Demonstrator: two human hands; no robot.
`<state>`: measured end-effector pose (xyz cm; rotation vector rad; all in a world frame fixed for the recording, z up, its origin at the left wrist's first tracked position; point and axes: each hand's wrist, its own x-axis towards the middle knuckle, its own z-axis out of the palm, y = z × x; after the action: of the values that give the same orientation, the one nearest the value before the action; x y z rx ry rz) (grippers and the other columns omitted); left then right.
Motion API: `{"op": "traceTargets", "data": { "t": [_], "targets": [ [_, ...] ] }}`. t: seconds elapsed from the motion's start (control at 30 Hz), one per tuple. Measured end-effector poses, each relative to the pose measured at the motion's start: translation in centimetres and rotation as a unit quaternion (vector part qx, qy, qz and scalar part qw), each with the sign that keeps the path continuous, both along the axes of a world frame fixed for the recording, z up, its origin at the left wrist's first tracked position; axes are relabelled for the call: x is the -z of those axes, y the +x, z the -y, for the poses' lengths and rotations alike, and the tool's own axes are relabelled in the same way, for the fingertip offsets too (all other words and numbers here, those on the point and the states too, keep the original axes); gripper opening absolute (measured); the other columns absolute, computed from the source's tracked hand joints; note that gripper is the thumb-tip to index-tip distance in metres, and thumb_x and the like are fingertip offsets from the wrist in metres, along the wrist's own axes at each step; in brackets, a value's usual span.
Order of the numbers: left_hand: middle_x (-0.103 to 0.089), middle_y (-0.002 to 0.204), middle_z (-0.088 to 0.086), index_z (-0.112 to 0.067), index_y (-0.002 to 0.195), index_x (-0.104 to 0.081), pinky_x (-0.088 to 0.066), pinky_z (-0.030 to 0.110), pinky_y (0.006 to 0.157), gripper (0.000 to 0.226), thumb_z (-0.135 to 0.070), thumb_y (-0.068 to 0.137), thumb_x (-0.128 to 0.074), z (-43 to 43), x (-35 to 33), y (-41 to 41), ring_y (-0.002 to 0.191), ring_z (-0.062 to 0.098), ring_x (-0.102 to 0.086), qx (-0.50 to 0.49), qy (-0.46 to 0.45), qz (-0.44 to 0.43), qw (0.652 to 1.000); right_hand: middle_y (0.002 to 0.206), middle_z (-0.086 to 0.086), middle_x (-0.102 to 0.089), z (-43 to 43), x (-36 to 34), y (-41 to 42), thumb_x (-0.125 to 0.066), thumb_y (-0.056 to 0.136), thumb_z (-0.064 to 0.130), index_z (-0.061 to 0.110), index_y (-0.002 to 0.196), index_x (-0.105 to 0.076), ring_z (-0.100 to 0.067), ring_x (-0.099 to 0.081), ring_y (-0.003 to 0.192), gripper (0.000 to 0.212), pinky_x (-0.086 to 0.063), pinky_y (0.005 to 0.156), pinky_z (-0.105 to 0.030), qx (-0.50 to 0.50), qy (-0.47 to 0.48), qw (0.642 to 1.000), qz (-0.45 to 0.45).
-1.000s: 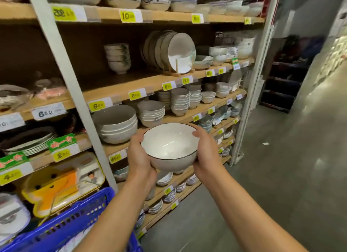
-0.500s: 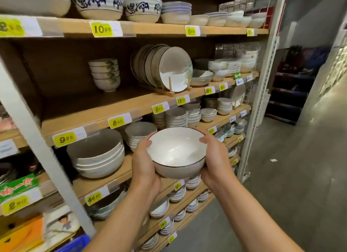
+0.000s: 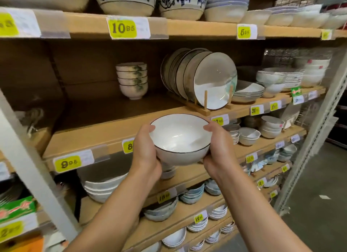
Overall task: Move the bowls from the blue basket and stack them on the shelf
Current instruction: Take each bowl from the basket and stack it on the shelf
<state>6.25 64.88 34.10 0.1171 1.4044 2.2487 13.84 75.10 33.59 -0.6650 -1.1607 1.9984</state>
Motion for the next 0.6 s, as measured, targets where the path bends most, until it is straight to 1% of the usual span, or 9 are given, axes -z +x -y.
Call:
{"op": "traceTargets", "data": {
  "t": [0.03, 0.13, 0.2, 0.27, 0.33, 0.37, 0.43, 0.5, 0.6],
  "targets": [
    [-0.073, 0.096, 0.003, -0.022, 0.106, -0.066, -0.055, 0.031, 0.065, 0.026, -0.027, 0.090, -0.048, -0.4, -0.1, -0.8, 0.093, 0.025, -0.066, -0.013, 0.002, -0.008, 1.000, 0.103, -0.005, -0.072, -0.6, -0.1, -1.0, -0.043, 0.088, 0.013, 0.023, 0.099, -0.071, -0.030, -0.064, 0.102, 0.031, -0.051, 0.079, -0.040, -0.015, -0.004, 1.000, -0.001],
    [-0.071, 0.106, 0.005, -0.021, 0.110, -0.067, -0.054, 0.038, 0.079, 0.031, -0.022, 0.091, -0.044, -1.6, -0.9, -3.1, 0.101, 0.027, -0.064, -0.066, 0.005, -0.043, 0.997, 0.108, -0.005, -0.070, -2.3, -0.8, -4.1, -0.045, 0.088, 0.013, 0.022, 0.108, -0.068, -0.027, -0.063, 0.102, 0.033, -0.054, 0.084, -0.041, -0.058, -0.003, 0.998, -0.006],
    [-0.069, 0.109, 0.005, -0.022, 0.112, -0.067, -0.053, 0.041, 0.080, 0.032, -0.023, 0.091, -0.042, -2.5, -1.3, -4.5, 0.101, 0.028, -0.063, -0.096, 0.000, -0.053, 0.994, 0.111, -0.003, -0.067, -3.5, -1.2, -6.2, -0.043, 0.088, 0.014, 0.026, 0.112, -0.066, -0.025, -0.062, 0.102, 0.035, -0.057, 0.077, -0.038, -0.086, 0.004, 0.996, -0.008],
    [-0.069, 0.106, 0.003, -0.025, 0.110, -0.067, -0.055, 0.040, 0.074, 0.032, -0.025, 0.091, -0.042, -3.3, -1.5, -5.8, 0.098, 0.027, -0.063, -0.120, -0.008, -0.057, 0.991, 0.112, -0.001, -0.066, -4.8, -1.3, -8.2, -0.042, 0.088, 0.015, 0.027, 0.114, -0.066, -0.025, -0.061, 0.103, 0.037, -0.056, 0.071, -0.034, -0.112, 0.012, 0.994, -0.011],
    [-0.070, 0.104, 0.003, -0.023, 0.109, -0.067, -0.056, 0.037, 0.070, 0.031, -0.024, 0.091, -0.041, -4.1, -1.8, -7.1, 0.095, 0.027, -0.064, -0.145, -0.005, -0.064, 0.987, 0.109, -0.002, -0.067, -5.9, -1.5, -10.2, -0.043, 0.088, 0.013, 0.026, 0.113, -0.066, -0.024, -0.062, 0.102, 0.037, -0.057, 0.073, -0.035, -0.136, 0.019, 0.990, -0.023],
    [-0.070, 0.104, 0.005, -0.020, 0.110, -0.067, -0.056, 0.038, 0.073, 0.032, -0.022, 0.091, -0.041, -4.5, -1.9, -7.8, 0.096, 0.028, -0.064, -0.157, -0.002, -0.069, 0.985, 0.107, -0.002, -0.067, -6.4, -1.7, -11.1, -0.044, 0.088, 0.013, 0.025, 0.114, -0.066, -0.024, -0.063, 0.100, 0.037, -0.057, 0.074, -0.035, -0.144, 0.023, 0.989, -0.028],
    [-0.070, 0.107, 0.009, -0.012, 0.114, -0.065, -0.054, 0.041, 0.082, 0.036, -0.018, 0.090, -0.039, -5.3, -2.2, -9.1, 0.099, 0.030, -0.064, -0.175, 0.001, -0.071, 0.982, 0.102, 0.000, -0.068, -7.3, -1.8, -12.8, -0.044, 0.088, 0.012, 0.022, 0.118, -0.066, -0.022, -0.064, 0.096, 0.038, -0.056, 0.071, -0.032, -0.155, 0.028, 0.987, -0.025],
    [-0.070, 0.108, 0.012, -0.009, 0.113, -0.065, -0.053, 0.042, 0.085, 0.036, -0.017, 0.089, -0.039, -6.0, -2.1, -10.2, 0.101, 0.032, -0.064, -0.194, -0.003, -0.067, 0.979, 0.100, 0.001, -0.069, -8.1, -1.6, -14.2, -0.045, 0.088, 0.011, 0.023, 0.116, -0.066, -0.021, -0.065, 0.095, 0.037, -0.055, 0.070, -0.031, -0.172, 0.023, 0.985, -0.017],
    [-0.071, 0.106, 0.013, -0.010, 0.111, -0.065, -0.054, 0.042, 0.084, 0.035, -0.018, 0.088, -0.041, -6.6, -1.6, -11.4, 0.099, 0.031, -0.065, -0.215, -0.015, -0.067, 0.974, 0.088, 0.003, -0.072, -9.1, -1.2, -16.1, -0.045, 0.088, 0.011, 0.026, 0.098, -0.069, -0.019, -0.066, 0.091, 0.030, -0.055, 0.069, -0.031, -0.201, 0.025, 0.979, -0.011]
  ]
}}
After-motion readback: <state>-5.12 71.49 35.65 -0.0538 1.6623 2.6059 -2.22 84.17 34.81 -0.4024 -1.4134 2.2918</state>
